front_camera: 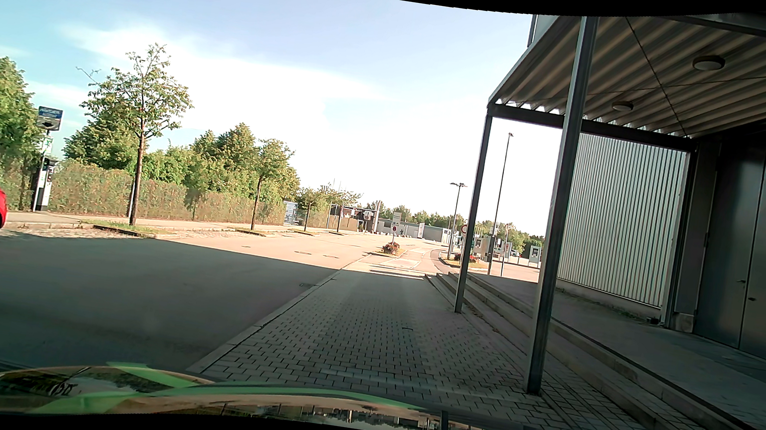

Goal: Follow the waypoints while adhering to traffic rules and regulations

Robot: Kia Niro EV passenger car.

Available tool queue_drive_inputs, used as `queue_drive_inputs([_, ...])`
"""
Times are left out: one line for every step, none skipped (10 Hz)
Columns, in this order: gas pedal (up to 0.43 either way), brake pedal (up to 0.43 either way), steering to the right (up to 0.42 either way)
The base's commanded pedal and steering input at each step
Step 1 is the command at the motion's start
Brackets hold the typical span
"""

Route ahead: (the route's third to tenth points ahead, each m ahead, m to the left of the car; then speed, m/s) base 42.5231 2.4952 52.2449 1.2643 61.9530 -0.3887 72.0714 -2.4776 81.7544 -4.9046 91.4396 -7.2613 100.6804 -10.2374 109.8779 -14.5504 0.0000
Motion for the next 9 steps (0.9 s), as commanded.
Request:
queue_drive_inputs([0.0, 0.36, -0.067])
queue_drive_inputs([0.0, 0.36, -0.068])
queue_drive_inputs([0.0, 0.36, -0.068])
queue_drive_inputs([0.0, 0.36, -0.068])
queue_drive_inputs([0.0, 0.36, -0.068])
queue_drive_inputs([0.0, 0.36, -0.068])
queue_drive_inputs([0.0, 0.36, -0.068])
queue_drive_inputs([0.0, 0.36, -0.067])
queue_drive_inputs([0.0, 0.36, -0.067])
